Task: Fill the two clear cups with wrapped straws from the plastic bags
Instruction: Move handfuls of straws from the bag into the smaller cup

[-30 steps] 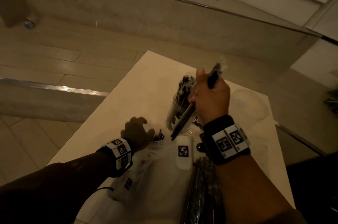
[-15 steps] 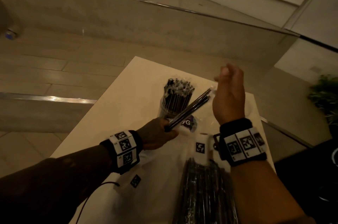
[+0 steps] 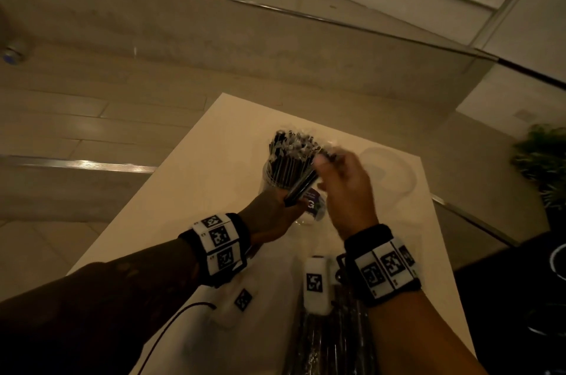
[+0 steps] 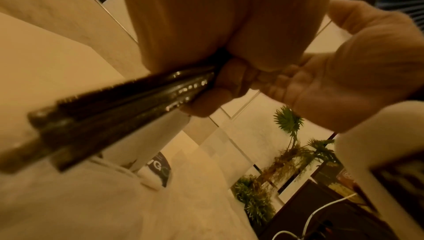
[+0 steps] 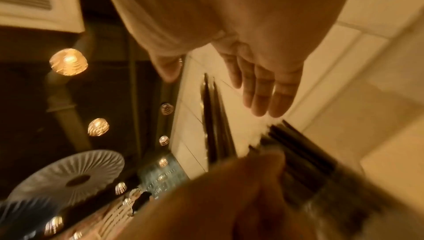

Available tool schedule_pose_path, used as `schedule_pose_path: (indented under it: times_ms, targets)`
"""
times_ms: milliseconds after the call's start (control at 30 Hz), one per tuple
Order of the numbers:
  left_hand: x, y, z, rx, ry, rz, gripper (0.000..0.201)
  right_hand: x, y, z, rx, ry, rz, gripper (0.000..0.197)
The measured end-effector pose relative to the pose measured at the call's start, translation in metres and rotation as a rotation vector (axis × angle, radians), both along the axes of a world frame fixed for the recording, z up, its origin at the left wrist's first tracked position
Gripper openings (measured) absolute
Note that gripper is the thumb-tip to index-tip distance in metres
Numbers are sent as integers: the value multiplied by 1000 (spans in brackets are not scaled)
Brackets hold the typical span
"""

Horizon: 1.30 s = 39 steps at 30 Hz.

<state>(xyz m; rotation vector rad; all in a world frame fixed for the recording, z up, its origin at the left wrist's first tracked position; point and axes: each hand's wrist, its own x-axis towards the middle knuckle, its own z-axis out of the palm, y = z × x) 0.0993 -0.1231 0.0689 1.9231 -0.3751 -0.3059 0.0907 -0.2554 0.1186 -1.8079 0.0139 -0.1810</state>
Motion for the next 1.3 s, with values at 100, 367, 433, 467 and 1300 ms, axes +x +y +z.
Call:
schedule_pose_path:
  times_ms: [100,367,433,467,1300]
  targets:
    - [0,-8,3,-119,-172,-42,31,-7,24,-15,-1,50,21,14]
    - [19,29,-11,330,-457,135,55,28,12,34,377,-238,-457,26]
    - [25,24,-23,443,-400,92,59,37,16,42,343,-270,-462,27]
    - [27,22,-26,450,-383,96,54,42,18,44,315,-280,-467,26]
    - [48,13,-30,474,-349,341,28,69,26,26,-677,-407,-15,71]
